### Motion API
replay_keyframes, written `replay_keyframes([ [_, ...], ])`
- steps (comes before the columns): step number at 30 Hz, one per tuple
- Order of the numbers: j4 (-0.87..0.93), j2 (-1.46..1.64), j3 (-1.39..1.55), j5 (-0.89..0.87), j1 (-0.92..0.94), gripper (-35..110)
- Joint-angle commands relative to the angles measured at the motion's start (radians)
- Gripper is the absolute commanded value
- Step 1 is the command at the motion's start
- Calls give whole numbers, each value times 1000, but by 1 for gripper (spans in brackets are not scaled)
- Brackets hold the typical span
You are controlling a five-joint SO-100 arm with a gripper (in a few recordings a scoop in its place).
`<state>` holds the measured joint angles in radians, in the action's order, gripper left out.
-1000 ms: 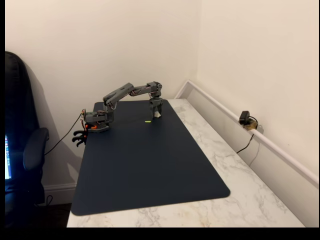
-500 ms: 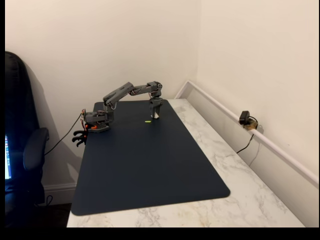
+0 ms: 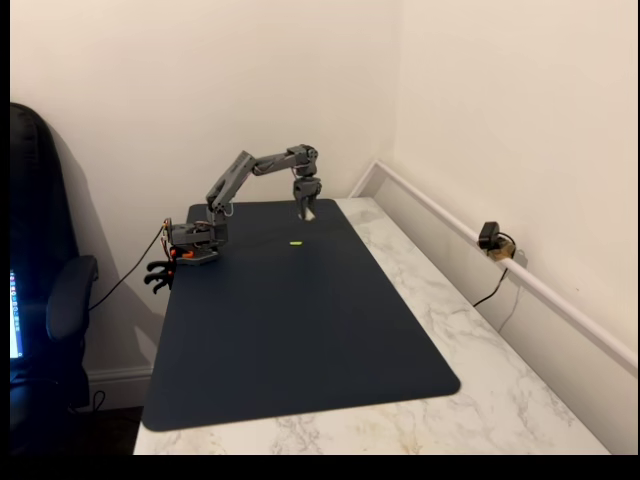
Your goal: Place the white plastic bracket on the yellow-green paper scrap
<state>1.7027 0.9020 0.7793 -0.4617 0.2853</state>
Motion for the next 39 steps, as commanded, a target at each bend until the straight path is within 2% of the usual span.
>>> replay_keyframes([
  [1,29,232,114,-40,-40,0],
  [8,-97,425,443,-117,-141,0],
  [17,-259,511,706,-140,-137,0],
  [24,-357,443,770,-140,-132,0],
  [39,-443,336,792,-127,-126,0],
])
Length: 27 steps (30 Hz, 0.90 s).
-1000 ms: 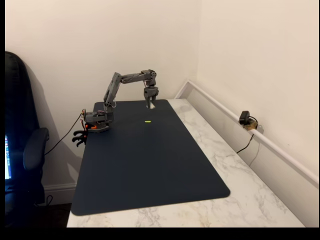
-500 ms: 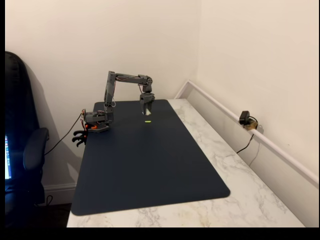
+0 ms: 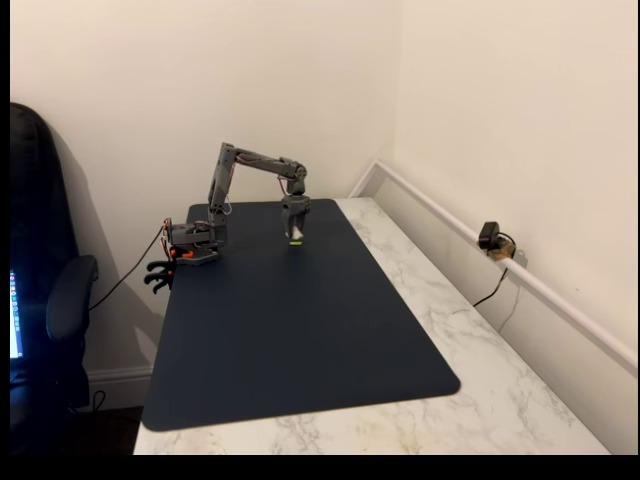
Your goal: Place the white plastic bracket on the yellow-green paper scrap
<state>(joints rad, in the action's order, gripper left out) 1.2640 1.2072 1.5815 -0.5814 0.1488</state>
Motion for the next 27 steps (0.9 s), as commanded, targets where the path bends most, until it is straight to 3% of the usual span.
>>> replay_keyframes([
  [1,-5,31,-11,-8,11,0],
  [11,-12,21,-9,-12,6,3],
  [14,-11,20,-9,8,-11,25],
  [21,18,58,-5,9,-28,43],
  [25,55,127,5,2,-34,36],
  [27,89,189,5,-8,-41,12],
])
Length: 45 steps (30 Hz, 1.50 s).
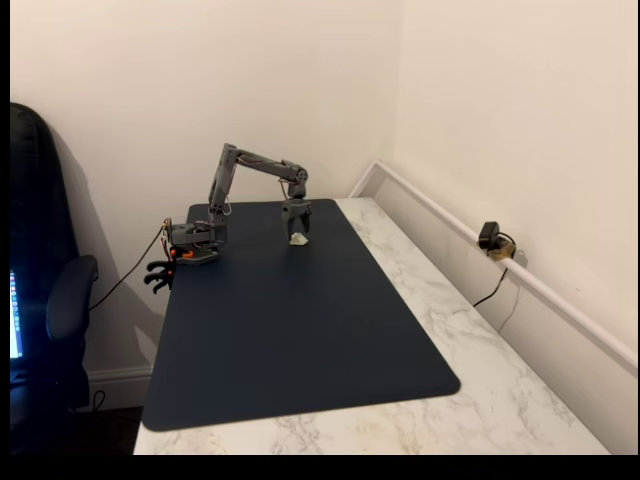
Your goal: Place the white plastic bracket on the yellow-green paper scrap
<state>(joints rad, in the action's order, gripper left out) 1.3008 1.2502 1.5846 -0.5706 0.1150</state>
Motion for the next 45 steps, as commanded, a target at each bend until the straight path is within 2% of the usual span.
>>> replay_keyframes([
  [1,72,183,2,-23,-11,6],
  [5,114,374,32,-28,-49,0],
  [10,146,572,81,-41,-121,0],
  [14,80,718,222,-25,-189,0],
  [19,-11,913,422,-11,-184,0],
  [23,-304,1233,758,126,-186,0],
  [27,-426,1474,1008,195,-153,0],
  [36,-420,1770,1232,339,-155,0],
  [39,-489,1833,1298,463,-172,0],
  [45,-456,1988,1402,492,-161,0],
])
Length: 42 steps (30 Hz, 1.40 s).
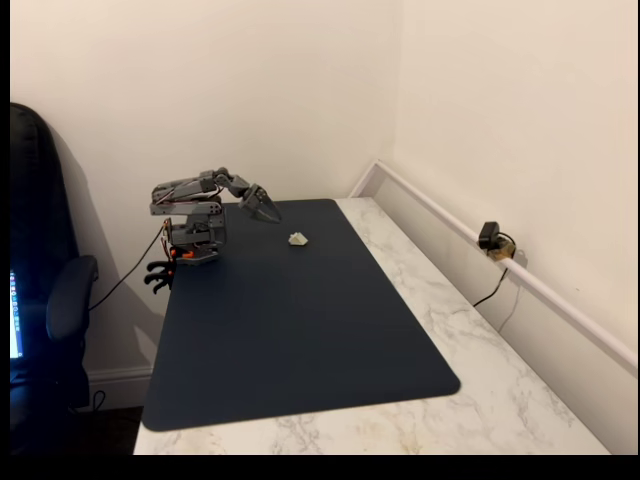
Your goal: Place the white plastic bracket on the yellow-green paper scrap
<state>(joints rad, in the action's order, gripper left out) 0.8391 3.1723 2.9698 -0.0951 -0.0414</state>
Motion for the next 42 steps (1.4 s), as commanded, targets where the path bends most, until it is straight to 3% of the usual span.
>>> replay_keyframes([
  [1,6,71,25,31,-6,0],
  [17,127,132,63,273,-23,0],
  [25,230,132,64,310,-26,0],
  [42,232,132,64,325,-35,0],
])
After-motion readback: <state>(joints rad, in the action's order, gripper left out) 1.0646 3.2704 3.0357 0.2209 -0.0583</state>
